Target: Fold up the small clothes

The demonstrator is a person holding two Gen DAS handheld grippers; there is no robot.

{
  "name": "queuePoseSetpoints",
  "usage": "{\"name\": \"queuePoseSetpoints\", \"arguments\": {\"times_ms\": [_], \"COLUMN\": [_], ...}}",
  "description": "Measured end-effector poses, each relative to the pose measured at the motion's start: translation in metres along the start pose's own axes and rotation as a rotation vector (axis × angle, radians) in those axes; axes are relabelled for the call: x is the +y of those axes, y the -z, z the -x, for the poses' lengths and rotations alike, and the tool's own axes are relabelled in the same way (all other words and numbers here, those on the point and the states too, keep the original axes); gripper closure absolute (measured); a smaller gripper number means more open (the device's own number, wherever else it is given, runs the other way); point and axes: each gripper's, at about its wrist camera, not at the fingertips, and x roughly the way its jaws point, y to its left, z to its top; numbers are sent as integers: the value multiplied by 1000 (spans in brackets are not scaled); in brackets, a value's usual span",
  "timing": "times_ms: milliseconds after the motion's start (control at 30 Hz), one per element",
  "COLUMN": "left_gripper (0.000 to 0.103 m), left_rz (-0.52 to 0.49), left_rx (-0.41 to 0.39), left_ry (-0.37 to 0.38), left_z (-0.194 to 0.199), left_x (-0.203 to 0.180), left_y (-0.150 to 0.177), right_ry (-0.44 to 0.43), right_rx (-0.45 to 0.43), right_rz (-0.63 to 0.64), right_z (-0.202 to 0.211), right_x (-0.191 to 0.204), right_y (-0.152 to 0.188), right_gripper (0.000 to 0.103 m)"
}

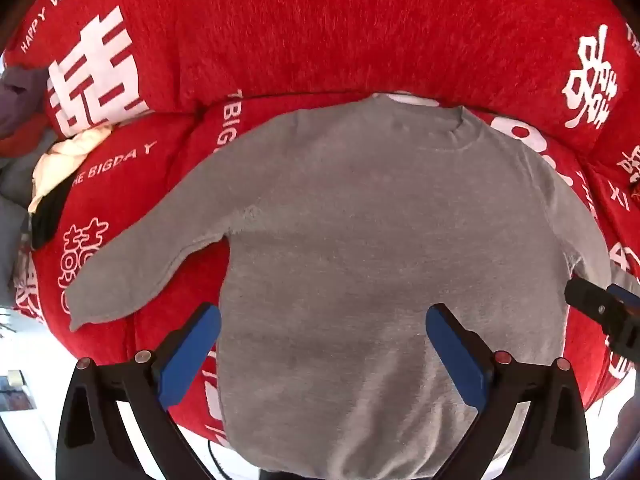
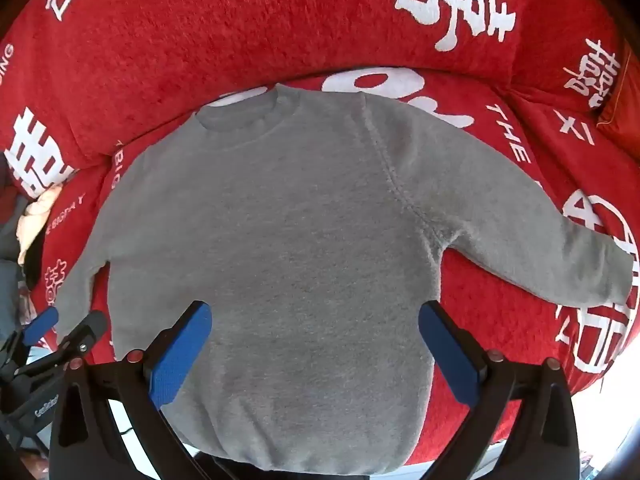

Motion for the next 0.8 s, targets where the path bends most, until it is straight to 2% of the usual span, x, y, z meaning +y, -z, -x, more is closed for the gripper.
{"name": "queuePoseSetpoints", "arguments": {"times_ms": [133,167,300,367,467,567,800], "left_gripper": [0,0,0,0,0,0,0], "left_rz": [-6,16,38,50,43,39,55], "left_rx": [-31,-19,-8,32,52,51,102], "left_ry": [33,62,52,70,93,69,105], "left_z": [-7,-14,-17,-20,-23,-23,-28], "left_x": [-3,3,5,14,17,16,19], "left_y": [13,10,13,-3,-5,-1,-1], "right_ry": [36,12,9,16,1,8,29], "right_rx": [-19,-27,-46,-37,-33,-22,0], "right_rz": [12,7,-11,5,5,-5,-20], "right_z": [-2,0,2,2,1,-1,-4], "right_x": [6,1,2,2,5,9,12], "right_y": [-6,-5,1,-6,-6,-6,-5], "right_gripper": [0,0,0,0,0,0,0]}}
